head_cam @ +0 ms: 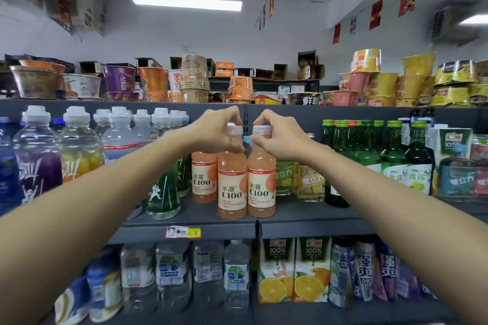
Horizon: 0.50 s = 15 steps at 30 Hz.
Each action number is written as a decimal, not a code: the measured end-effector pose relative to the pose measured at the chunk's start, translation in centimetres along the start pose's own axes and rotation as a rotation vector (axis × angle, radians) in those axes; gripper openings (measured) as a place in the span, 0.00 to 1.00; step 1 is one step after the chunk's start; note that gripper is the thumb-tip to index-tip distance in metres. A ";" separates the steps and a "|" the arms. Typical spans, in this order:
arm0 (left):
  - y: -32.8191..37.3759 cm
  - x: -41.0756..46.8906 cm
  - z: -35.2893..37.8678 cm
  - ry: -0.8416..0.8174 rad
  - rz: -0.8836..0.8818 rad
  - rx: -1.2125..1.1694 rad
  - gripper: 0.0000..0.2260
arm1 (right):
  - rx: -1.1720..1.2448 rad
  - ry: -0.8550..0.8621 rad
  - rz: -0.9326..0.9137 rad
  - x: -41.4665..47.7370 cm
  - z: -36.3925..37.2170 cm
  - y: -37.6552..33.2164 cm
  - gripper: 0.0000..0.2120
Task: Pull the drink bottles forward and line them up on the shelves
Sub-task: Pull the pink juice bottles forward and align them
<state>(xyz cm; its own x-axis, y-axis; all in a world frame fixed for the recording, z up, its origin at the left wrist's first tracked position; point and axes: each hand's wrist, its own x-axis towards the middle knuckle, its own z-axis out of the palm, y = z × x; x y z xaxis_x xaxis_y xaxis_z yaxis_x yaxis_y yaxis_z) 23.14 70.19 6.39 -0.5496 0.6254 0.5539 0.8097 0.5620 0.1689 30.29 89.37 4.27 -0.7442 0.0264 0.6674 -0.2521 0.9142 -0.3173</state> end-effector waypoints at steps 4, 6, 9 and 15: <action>-1.7 -1.4 -2.3 -0.024 -0.007 0.058 0.23 | 0.012 -0.018 -0.028 0.8 1.8 -2.5 0.13; -2.6 -2.0 -2.8 -0.019 -0.008 0.083 0.24 | 0.004 -0.010 -0.029 1.1 2.8 -3.4 0.14; -3.6 -3.0 -2.7 0.002 0.004 0.101 0.24 | 0.018 0.010 -0.036 1.0 3.9 -4.0 0.14; -4.6 -6.4 1.6 0.093 0.031 -0.057 0.47 | -0.054 0.034 -0.047 -0.7 5.6 -3.1 0.29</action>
<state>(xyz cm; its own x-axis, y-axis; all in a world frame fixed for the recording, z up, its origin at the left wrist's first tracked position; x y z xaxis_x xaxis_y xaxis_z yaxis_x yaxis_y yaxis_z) 22.67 64.45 0.76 -0.5050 0.5871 0.6327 0.8377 0.5100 0.1954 28.12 84.20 0.99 -0.7109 -0.0039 0.7033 -0.2513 0.9353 -0.2489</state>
